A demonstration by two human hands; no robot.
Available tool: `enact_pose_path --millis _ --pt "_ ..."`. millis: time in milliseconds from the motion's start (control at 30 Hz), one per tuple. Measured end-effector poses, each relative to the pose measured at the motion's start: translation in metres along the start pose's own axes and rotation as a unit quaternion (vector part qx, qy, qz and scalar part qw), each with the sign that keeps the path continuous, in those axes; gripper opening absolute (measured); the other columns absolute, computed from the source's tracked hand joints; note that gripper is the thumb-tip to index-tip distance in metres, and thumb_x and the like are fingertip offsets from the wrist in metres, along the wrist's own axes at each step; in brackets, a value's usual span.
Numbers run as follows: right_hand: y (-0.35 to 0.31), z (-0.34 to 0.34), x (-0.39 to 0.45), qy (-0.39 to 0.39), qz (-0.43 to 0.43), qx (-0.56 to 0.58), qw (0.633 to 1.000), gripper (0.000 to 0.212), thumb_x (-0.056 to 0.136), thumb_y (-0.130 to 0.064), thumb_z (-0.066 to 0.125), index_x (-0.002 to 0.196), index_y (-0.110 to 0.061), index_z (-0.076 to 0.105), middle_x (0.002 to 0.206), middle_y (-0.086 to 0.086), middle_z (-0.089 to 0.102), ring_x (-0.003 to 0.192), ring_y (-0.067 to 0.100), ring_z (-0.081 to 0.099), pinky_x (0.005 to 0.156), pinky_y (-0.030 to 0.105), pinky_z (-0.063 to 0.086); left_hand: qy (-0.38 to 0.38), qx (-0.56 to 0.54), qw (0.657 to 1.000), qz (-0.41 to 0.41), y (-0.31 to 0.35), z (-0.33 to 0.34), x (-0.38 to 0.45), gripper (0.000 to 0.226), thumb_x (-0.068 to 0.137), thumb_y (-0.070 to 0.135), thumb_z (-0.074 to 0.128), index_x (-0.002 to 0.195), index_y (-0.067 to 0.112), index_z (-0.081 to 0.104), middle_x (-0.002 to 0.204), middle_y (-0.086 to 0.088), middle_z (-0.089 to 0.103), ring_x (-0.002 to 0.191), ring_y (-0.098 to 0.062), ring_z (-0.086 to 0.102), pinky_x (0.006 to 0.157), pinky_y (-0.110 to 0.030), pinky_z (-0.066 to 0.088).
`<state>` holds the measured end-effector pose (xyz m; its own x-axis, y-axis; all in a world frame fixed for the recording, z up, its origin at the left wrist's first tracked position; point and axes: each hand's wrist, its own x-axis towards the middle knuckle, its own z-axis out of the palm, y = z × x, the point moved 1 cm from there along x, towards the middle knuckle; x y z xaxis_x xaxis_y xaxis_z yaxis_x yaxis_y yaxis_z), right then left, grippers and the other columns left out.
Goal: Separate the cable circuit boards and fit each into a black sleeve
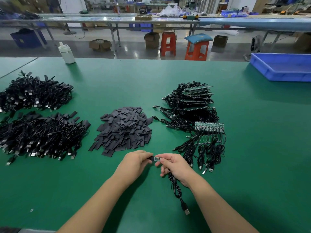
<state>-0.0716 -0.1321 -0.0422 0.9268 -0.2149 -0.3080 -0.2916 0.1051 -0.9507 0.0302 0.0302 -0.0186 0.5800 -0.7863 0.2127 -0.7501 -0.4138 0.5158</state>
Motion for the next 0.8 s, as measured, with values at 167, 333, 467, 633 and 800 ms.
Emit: enact_pose_path --millis 167,333,467,633,800 --pt "-0.002 0.001 -0.001 0.0 0.004 -0.006 1.0 0.023 0.102 -0.006 0.048 0.116 -0.015 0.065 0.091 0.006 0.073 0.058 0.013 0.061 0.066 0.032 0.059 0.014 -0.01 0.999 -0.043 0.0 0.002 0.0 0.023 0.091 0.021 0.068 0.113 0.018 0.073 0.1 0.002 0.073 0.092 -0.016 0.065 0.084 -0.024 0.048" --pt "-0.002 0.002 -0.001 0.016 0.002 -0.001 1.0 0.023 0.102 -0.005 0.048 0.117 -0.01 0.065 0.088 0.008 0.07 0.056 0.013 0.059 0.061 0.029 0.057 -0.031 0.009 0.999 -0.018 0.006 0.006 0.003 0.019 0.094 0.021 0.062 0.111 0.02 0.071 0.095 0.001 0.069 0.089 -0.018 0.063 0.081 -0.03 0.049" --pt "-0.003 0.003 -0.002 0.008 0.005 -0.007 1.0 0.025 0.103 -0.006 0.047 0.125 -0.009 0.058 0.088 0.009 0.068 0.057 0.011 0.058 0.063 0.03 0.058 -0.026 0.004 1.0 -0.011 0.009 0.008 0.005 0.021 0.095 0.019 0.06 0.113 0.02 0.071 0.1 0.002 0.07 0.091 -0.015 0.063 0.085 -0.029 0.048" --pt "-0.005 0.006 -0.004 -0.014 0.006 -0.052 0.999 0.024 0.103 -0.007 0.045 0.12 -0.012 0.062 0.093 0.01 0.07 0.058 0.009 0.058 0.062 0.028 0.058 -0.013 -0.008 1.0 0.0 0.01 0.009 0.003 0.019 0.094 0.021 0.063 0.11 0.019 0.073 0.096 0.003 0.07 0.088 -0.013 0.063 0.082 -0.024 0.048" --pt "-0.01 0.006 -0.004 -0.02 0.031 -0.035 0.999 0.028 0.104 -0.006 0.042 0.122 -0.004 0.063 0.077 -0.002 0.07 0.056 0.01 0.061 0.061 0.026 0.057 0.022 -0.045 0.999 -0.002 0.011 0.008 -0.001 0.015 0.09 0.017 0.069 0.103 0.019 0.076 0.089 0.007 0.072 0.081 -0.007 0.065 0.077 -0.023 0.051"
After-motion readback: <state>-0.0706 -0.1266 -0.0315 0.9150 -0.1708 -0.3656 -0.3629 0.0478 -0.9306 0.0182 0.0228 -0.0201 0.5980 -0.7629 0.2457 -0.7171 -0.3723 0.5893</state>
